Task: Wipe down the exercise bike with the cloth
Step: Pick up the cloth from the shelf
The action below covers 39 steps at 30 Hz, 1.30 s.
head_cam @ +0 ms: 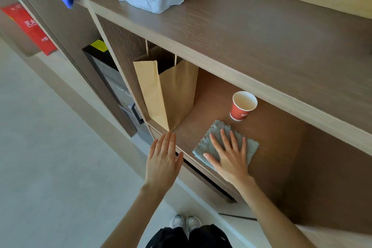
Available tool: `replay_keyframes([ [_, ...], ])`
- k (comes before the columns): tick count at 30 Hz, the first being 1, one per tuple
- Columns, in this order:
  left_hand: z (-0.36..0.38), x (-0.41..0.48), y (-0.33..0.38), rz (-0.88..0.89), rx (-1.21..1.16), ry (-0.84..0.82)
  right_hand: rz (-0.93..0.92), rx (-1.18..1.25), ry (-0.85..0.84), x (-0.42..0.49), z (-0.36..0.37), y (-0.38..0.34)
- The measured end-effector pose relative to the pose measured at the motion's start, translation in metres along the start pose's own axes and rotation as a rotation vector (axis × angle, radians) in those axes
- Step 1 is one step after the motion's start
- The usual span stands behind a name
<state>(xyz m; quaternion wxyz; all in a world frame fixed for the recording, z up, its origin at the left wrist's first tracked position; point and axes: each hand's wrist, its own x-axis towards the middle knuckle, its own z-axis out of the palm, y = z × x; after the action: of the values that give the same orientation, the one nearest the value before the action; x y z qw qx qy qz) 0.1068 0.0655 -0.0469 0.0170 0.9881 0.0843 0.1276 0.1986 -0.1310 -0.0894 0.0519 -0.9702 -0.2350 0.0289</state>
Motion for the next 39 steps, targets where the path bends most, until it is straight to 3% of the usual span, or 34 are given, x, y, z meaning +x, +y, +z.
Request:
replay_keyframes([
  [4,0.000,0.000,-0.002,0.005,-0.009,0.012,0.005,-0.006,0.053,0.000,0.000,-0.003],
  [16,-0.003,-0.023,-0.008,-0.021,-0.007,-0.052,-0.162,0.127,0.470,0.000,0.009,-0.005],
  [24,-0.018,-0.023,-0.012,-0.076,-0.021,-0.017,-0.285,0.255,0.555,0.002,-0.007,-0.014],
  [31,-0.045,-0.030,-0.034,-0.246,0.004,0.046,-0.459,0.384,0.701,0.019,-0.054,-0.069],
  [39,-0.086,-0.076,-0.076,-0.471,0.109,0.196,-0.745,0.523,0.661,0.029,-0.082,-0.167],
])
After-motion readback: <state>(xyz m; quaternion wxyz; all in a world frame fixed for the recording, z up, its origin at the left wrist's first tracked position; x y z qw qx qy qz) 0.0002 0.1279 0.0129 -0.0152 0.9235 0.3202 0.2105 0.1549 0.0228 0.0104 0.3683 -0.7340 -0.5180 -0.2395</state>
